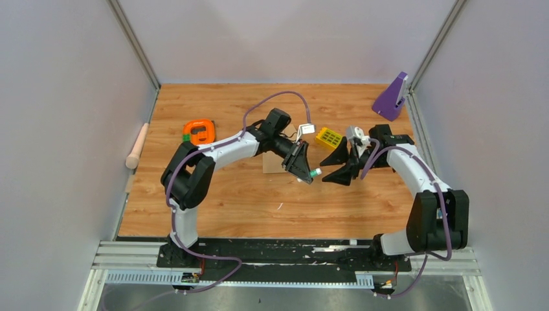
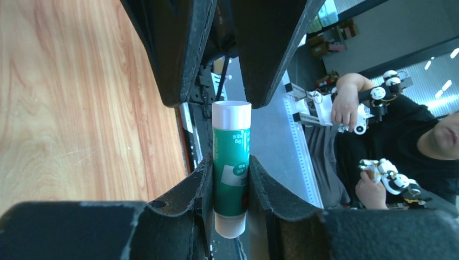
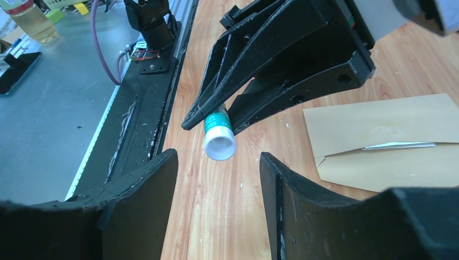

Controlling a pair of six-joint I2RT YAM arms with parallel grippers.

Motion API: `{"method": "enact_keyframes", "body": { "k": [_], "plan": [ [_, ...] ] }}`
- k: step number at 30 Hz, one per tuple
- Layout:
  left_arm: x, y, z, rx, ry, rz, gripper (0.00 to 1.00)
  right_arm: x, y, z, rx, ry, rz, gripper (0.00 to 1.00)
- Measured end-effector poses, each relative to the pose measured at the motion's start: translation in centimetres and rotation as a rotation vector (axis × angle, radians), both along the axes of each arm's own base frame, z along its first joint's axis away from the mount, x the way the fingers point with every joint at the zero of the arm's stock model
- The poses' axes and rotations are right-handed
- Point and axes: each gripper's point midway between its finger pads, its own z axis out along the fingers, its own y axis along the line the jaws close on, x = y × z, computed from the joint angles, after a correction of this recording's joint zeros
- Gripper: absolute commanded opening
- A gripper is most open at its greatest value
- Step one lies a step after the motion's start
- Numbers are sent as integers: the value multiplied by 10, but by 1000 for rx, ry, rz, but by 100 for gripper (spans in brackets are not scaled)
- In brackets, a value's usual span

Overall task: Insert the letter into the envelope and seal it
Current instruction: Unscrew the solid glue.

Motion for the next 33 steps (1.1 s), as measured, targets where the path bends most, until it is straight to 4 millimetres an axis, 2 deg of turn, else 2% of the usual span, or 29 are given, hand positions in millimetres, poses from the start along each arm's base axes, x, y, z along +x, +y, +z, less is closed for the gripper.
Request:
{"method": "enact_keyframes", "body": {
  "k": [15, 25, 30, 33],
  "plan": [
    [2, 2, -13, 57, -42, 26, 0, -1, 8, -4, 12, 61, 33, 37],
    [3, 2, -12, 74, -72, 31, 0, 0, 12, -6, 11, 104, 50, 31],
    [5, 2, -14, 87, -100, 36, 0, 1, 14, -10, 4, 138, 57, 12],
    [6, 3, -17, 97, -119, 40, 0, 3, 14, -11, -3, 164, 58, 10]
  ]
}}
